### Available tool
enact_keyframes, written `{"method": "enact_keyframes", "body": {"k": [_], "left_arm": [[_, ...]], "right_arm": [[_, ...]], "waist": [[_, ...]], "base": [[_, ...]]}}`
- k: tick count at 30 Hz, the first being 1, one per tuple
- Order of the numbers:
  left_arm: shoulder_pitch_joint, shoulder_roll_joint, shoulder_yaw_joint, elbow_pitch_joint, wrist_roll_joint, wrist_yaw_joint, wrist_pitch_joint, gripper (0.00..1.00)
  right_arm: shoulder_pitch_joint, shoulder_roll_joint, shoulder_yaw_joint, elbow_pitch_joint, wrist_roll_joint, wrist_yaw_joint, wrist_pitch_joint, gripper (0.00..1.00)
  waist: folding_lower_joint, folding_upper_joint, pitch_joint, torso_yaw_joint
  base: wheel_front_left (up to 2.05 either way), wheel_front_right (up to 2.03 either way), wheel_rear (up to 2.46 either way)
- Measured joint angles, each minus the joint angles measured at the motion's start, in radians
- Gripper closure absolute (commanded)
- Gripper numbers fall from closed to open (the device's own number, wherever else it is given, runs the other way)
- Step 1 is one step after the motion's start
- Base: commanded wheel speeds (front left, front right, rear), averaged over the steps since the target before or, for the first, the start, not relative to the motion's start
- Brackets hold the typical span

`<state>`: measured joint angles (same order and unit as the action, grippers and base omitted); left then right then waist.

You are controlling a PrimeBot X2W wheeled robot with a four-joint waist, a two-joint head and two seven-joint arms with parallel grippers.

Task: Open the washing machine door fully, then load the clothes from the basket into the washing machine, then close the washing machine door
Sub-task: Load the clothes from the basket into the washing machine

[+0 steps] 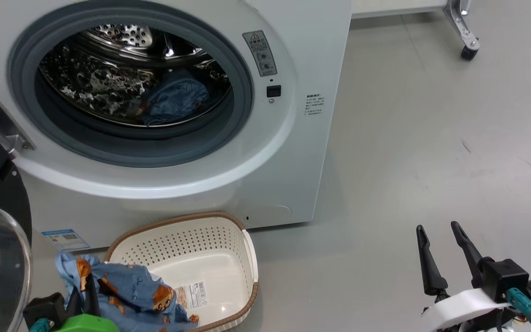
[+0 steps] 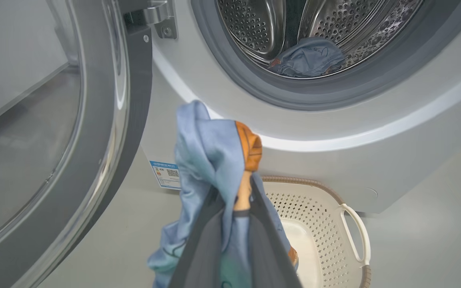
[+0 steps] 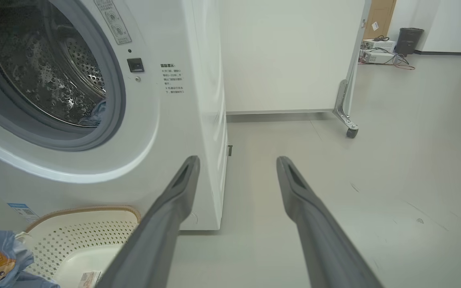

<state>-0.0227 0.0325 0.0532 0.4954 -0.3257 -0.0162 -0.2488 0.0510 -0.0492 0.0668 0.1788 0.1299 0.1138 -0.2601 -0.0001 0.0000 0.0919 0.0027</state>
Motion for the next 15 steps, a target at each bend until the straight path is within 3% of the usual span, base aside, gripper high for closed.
{"method": "enact_keyframes", "body": {"k": [9, 15], "left_arm": [[0.103, 0.001, -0.027, -0.132, -0.008, 0.027, 0.000, 1.00], [0.144, 0.002, -0.033, -0.218, -0.014, 0.044, 0.000, 1.00]], "right_arm": [[0.042, 0.002, 0.032, -0.002, 0.000, 0.008, 0.000, 0.00], [0.045, 0.003, 0.055, -0.005, 0.000, 0.008, 0.000, 0.00]], "waist": [[0.0000, 0.0000, -0.097, 0.029], [0.0000, 0.0000, -0.104, 0.015]], "base": [[0.00, 0.00, 0.00], [0.00, 0.00, 0.00]]}}
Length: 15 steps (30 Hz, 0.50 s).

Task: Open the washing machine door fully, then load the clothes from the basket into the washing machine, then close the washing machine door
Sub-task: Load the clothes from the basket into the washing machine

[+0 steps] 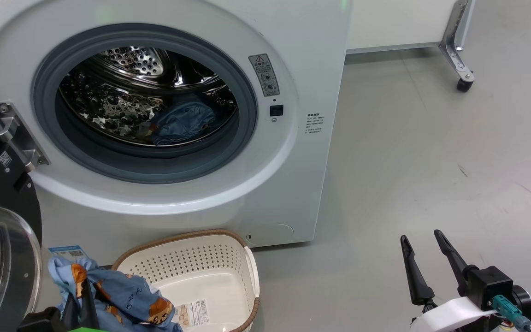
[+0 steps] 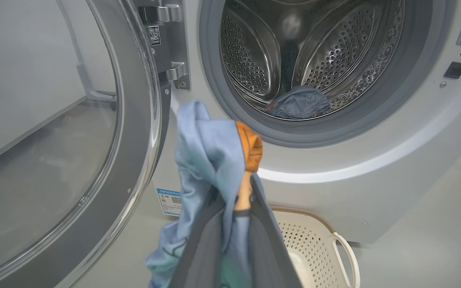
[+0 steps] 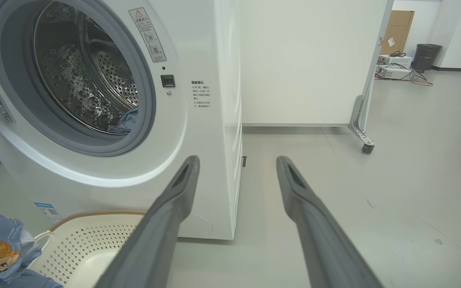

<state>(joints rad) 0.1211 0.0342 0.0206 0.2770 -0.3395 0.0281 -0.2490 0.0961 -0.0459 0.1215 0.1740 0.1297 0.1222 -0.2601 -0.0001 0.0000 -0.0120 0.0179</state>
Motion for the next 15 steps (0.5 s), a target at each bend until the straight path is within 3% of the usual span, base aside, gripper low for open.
{"method": "enact_keyframes", "body": {"k": [15], "left_arm": [[-0.066, 0.002, -0.073, -0.128, 0.019, 0.005, 0.003, 1.00]], "right_arm": [[0.009, 0.002, 0.031, -0.030, 0.000, 0.000, 0.000, 0.00]], "waist": [[0.0000, 0.0000, 0.061, -0.065]], "base": [[0.00, 0.00, 0.00]]}}
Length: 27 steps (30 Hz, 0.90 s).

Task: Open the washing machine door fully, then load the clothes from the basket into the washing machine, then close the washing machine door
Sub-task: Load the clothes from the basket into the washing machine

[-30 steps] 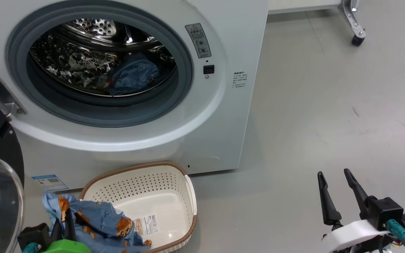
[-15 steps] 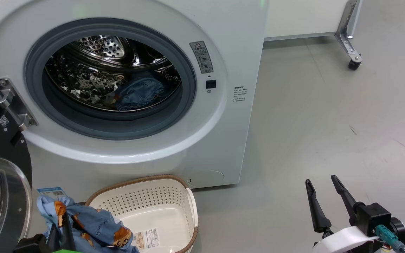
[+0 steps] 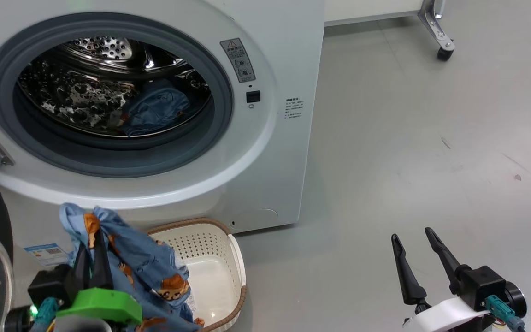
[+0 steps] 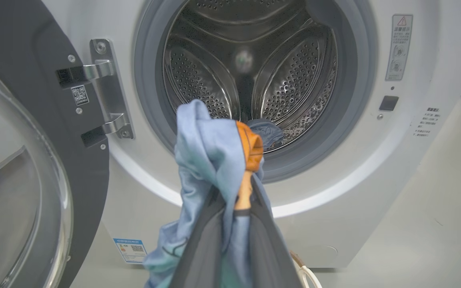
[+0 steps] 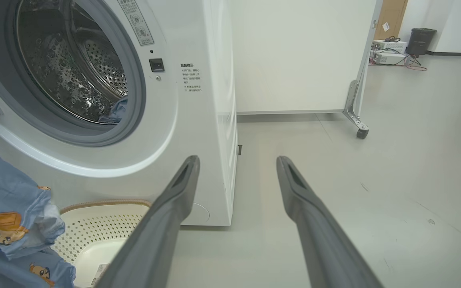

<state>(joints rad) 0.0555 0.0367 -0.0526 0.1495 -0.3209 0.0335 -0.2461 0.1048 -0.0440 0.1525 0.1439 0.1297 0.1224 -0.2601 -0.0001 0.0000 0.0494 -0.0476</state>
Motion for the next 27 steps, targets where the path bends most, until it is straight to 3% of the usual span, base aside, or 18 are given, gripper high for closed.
{"method": "enact_keyframes", "body": {"k": [14, 27], "left_arm": [[-0.272, 0.085, 0.047, -0.024, 0.051, 0.029, 0.113, 1.00], [-0.534, 0.231, 0.169, 0.109, 0.067, 0.062, 0.246, 1.00]], "right_arm": [[-0.062, 0.001, 0.035, -0.010, 0.011, 0.000, 0.000, 0.00], [-0.097, 0.003, 0.092, -0.025, 0.054, 0.000, 0.000, 0.00]], "waist": [[0.0000, 0.0000, 0.104, -0.124], [0.0001, 0.0000, 0.229, -0.261]], "base": [[0.00, 0.00, 0.00], [0.00, 0.00, 0.00]]}}
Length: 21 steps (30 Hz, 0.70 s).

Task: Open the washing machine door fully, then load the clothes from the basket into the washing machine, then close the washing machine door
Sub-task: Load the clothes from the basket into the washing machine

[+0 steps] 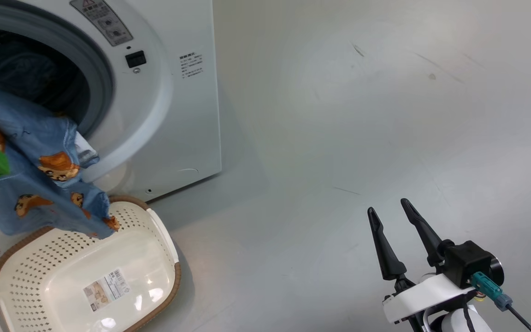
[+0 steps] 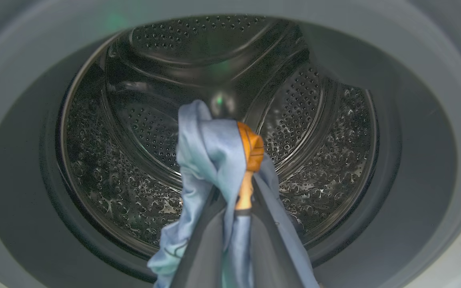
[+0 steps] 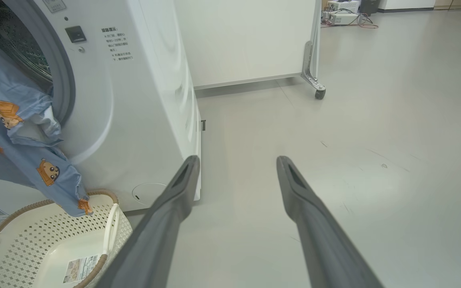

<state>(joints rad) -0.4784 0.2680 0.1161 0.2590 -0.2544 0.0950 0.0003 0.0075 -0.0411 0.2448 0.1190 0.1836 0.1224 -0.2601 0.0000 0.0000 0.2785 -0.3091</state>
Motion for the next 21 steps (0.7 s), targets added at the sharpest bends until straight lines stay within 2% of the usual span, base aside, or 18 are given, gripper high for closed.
{"method": "enact_keyframes", "body": {"k": [10, 21], "left_arm": [[-0.149, 0.088, 0.043, 0.112, 0.034, 0.008, 0.053, 1.00], [-0.281, 0.117, 0.029, 0.218, 0.051, 0.008, 0.069, 1.00]], "right_arm": [[-0.037, 0.002, 0.013, -0.016, 0.017, 0.000, 0.000, 0.00], [-0.066, 0.004, 0.016, -0.031, 0.027, 0.000, 0.000, 0.00]], "waist": [[0.0000, 0.0000, 0.135, -0.083], [0.0001, 0.0000, 0.265, -0.137]], "base": [[0.00, 0.00, 0.00], [0.00, 0.00, 0.00]]}}
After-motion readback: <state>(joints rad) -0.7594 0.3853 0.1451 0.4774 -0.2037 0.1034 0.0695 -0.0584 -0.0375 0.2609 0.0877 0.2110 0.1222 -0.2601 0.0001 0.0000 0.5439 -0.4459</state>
